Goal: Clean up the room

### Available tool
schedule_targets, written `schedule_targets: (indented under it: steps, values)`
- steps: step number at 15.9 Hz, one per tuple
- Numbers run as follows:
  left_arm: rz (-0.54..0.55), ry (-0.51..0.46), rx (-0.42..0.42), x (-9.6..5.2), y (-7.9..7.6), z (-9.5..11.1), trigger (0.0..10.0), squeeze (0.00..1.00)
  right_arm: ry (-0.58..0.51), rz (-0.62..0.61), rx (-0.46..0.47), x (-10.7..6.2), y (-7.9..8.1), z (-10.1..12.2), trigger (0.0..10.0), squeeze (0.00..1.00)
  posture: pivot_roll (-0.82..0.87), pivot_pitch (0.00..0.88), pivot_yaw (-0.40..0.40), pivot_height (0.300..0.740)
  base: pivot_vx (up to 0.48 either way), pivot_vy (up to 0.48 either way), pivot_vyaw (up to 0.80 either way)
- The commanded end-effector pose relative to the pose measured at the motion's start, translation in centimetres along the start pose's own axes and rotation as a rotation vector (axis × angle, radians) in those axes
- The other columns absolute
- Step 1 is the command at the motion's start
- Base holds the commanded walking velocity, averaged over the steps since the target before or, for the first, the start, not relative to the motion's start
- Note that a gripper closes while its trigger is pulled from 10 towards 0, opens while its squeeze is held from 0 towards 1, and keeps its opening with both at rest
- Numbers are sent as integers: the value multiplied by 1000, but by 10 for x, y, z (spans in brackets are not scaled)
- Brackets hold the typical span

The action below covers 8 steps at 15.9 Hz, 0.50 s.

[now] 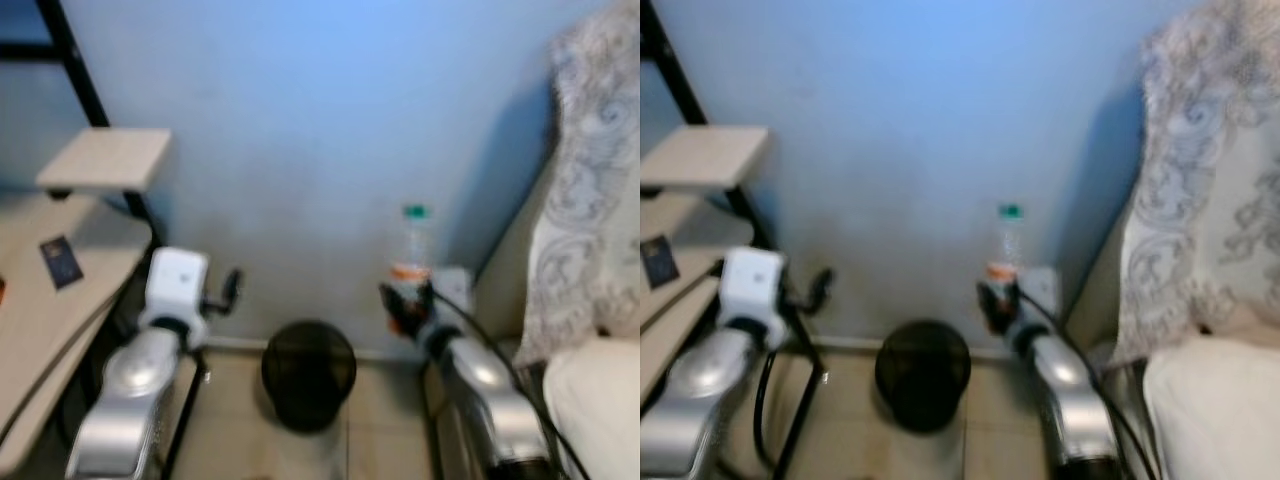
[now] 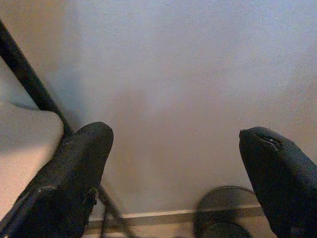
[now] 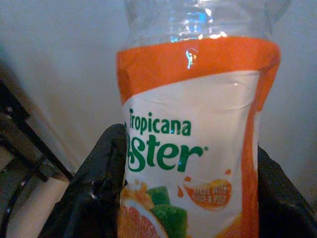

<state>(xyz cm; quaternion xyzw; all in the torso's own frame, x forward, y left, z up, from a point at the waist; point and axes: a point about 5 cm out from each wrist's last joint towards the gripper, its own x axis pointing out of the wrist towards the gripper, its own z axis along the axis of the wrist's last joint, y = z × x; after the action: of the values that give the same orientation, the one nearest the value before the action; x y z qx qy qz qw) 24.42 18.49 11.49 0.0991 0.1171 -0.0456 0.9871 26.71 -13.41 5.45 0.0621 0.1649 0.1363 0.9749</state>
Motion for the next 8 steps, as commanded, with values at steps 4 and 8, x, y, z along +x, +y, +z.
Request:
schedule_targets:
  steps: [4, 8]
  values:
    - [-106, -6, 27, -5, -11, 2, 10000, 0, 110, 143, -198, -2, -25, 3, 10000, 0, 56, 0, 1, 740, 301, 0, 0]
    - [-431, 94, 172, -19, -16, -12, 10000, 0, 273, 384, -404, 10, -26, -18, 10000, 0, 64, 16, -6, 740, 0, 0, 0]
